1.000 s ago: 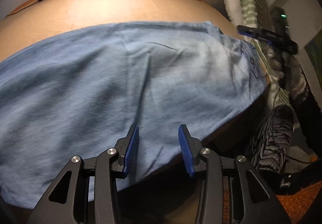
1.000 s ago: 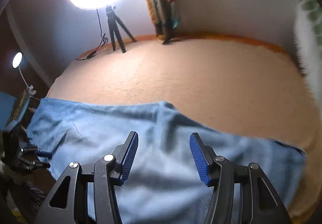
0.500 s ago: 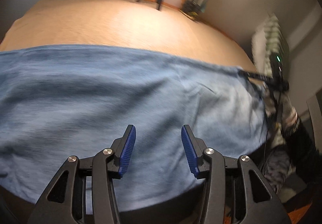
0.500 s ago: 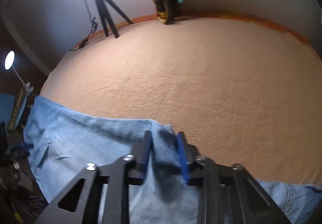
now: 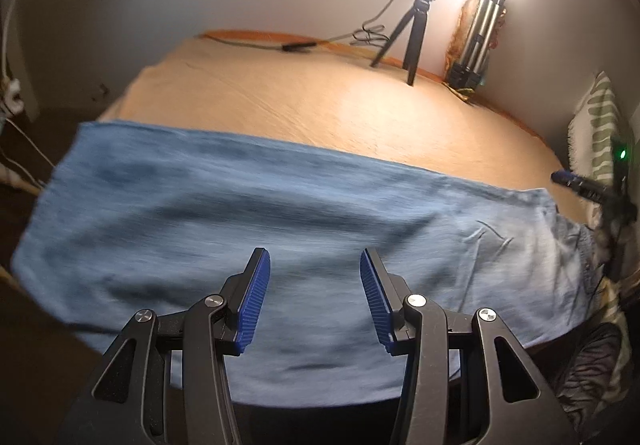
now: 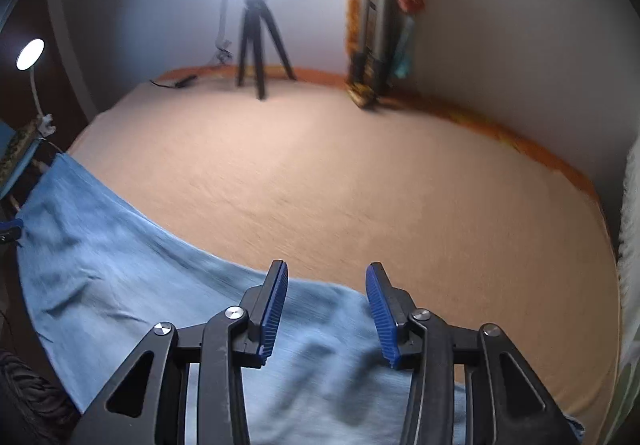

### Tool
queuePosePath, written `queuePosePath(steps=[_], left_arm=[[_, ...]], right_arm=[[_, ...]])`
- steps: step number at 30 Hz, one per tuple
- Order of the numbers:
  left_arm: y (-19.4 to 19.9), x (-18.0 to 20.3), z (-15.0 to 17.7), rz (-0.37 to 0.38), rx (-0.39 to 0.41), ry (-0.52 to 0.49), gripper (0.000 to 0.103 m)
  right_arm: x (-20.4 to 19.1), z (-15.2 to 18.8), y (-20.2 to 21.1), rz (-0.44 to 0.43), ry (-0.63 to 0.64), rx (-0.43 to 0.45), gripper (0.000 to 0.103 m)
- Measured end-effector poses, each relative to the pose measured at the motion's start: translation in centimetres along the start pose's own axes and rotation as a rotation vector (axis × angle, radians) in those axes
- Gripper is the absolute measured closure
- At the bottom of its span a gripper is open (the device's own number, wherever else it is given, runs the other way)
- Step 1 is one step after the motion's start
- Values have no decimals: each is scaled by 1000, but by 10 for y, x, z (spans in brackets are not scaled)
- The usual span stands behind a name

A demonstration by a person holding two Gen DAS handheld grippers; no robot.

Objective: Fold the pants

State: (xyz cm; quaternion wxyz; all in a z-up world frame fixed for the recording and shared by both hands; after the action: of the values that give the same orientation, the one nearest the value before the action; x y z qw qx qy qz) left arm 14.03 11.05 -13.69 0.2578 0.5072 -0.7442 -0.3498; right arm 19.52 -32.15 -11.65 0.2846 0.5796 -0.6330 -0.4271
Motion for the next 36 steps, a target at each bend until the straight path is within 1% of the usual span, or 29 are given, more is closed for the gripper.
queuePosePath(steps=[1, 3, 5, 7, 9, 12, 14, 16, 19, 21, 22, 23, 24, 26, 28, 33, 36], left_arm=[[3, -2, 1, -11, 4, -7, 57], [13, -8, 2, -45, 14, -29, 57], [20, -14, 1, -76, 24, -38, 56], [26, -20, 1, -95, 30, -42, 50], [33, -28, 2, -125, 36, -47, 46], [40, -42, 4, -160, 40, -33, 40], [43, -54, 8, -182, 41, -3, 39], [46, -65, 13, -186, 52, 31, 39], [56, -94, 26, -168, 95, 127, 39], [61, -121, 42, -151, 117, 220, 39], [64, -136, 53, -140, 127, 270, 39], [65, -145, 60, -136, 132, 299, 39], [67, -161, 75, -131, 139, 350, 39], [69, -185, 98, -142, 142, 424, 39], [68, -207, 120, -130, 152, 498, 39], [59, -249, 165, -65, 180, 667, 39], [51, -267, 179, -35, 189, 722, 39]], right_arm=[[-10, -3, 4, -13, 9, 5, 57], [-30, -7, 9, -32, 34, 13, 49], [-51, -9, 13, -57, 57, 24, 45], [-72, -12, 16, -86, 76, 30, 42], [-89, -13, 17, -110, 90, 31, 39], [-117, -14, 17, -140, 125, 28, 38], [-136, -15, 17, -156, 155, 31, 37], [-155, -15, 17, -181, 178, 32, 37], [-188, -14, 15, -233, 210, 21, 37], [-208, -12, 14, -267, 233, 21, 36], [-222, -10, 12, -285, 254, 16, 36], [-232, -9, 11, -299, 269, 12, 35], [-245, -7, 9, -319, 291, 1, 35], [-269, -4, 3, -350, 327, -26, 34], [-295, -1, -6, -377, 366, -56, 34], [-355, 15, -23, -398, 470, -115, 34], [-382, 24, -32, -416, 506, -155, 34]])
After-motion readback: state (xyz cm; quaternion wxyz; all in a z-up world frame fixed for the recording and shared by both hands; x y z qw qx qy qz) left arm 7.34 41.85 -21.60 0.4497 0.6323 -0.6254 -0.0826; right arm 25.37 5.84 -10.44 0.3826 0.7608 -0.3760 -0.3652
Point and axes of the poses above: each gripper's, at about its wrist camera, not at the fingertips, and y roughly against the way its jaws point, x to its right, z to its underside, the point moved 3 cm from there along -y, roughly the way its jaws point, and after that the axes turned 15 degrees about -y, right-handed, at the moved point
